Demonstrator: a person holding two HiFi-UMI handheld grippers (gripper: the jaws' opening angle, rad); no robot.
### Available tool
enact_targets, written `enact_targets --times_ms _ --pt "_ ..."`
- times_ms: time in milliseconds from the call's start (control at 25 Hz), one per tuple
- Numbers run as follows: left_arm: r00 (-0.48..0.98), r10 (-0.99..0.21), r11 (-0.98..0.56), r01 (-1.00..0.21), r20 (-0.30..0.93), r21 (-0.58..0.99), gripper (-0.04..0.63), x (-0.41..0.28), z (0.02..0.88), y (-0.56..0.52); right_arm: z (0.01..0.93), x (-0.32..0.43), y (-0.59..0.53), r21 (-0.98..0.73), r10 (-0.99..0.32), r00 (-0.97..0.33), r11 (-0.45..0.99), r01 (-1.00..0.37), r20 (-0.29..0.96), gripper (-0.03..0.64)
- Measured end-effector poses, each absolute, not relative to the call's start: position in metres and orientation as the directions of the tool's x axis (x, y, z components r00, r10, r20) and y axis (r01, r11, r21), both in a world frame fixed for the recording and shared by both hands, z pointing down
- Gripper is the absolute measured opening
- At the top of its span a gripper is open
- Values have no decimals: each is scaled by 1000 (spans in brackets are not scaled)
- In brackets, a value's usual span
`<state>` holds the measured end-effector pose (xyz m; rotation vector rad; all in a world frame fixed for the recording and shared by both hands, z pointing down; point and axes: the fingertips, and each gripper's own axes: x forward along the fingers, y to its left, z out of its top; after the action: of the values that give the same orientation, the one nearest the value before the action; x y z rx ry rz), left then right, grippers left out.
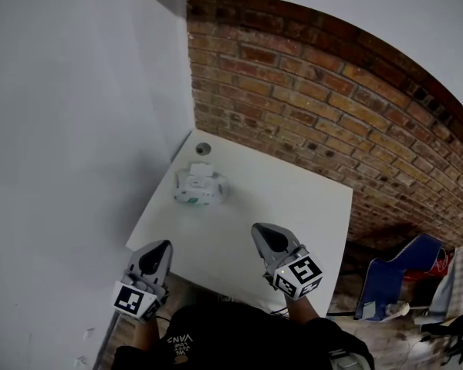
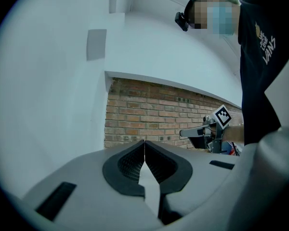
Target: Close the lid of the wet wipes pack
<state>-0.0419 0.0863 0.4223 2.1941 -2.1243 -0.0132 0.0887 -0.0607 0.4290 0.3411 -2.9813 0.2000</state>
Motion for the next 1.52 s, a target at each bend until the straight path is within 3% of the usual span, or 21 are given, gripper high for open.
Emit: enact_targets --times_ms 320,520,720,1160,1520 --pt "73 -993 -63 -993 97 104 -2 -65 430 60 438 66 -69 -142 -233 -959 956 -256 161 -3" --pt "169 -986 -169 -983 -4 66 -2 -99 422 36 438 39 -79 -148 -290 -942 938 -315 169 -3" --pt "212 -969 -198 -973 125 117 -2 -129 433 21 436 15 -89 -150 -359 -918 911 -384 166 -3" --pt "333 -937 -323 -941 106 99 -2 -193 441 -15 442 -31 -101 -141 -470 -865 858 -494 173 -3" --pt "436 -886 -426 -900 159 99 -2 -210 469 -51 457 -46 -113 -160 -544 -818 805 -571 184 -3"
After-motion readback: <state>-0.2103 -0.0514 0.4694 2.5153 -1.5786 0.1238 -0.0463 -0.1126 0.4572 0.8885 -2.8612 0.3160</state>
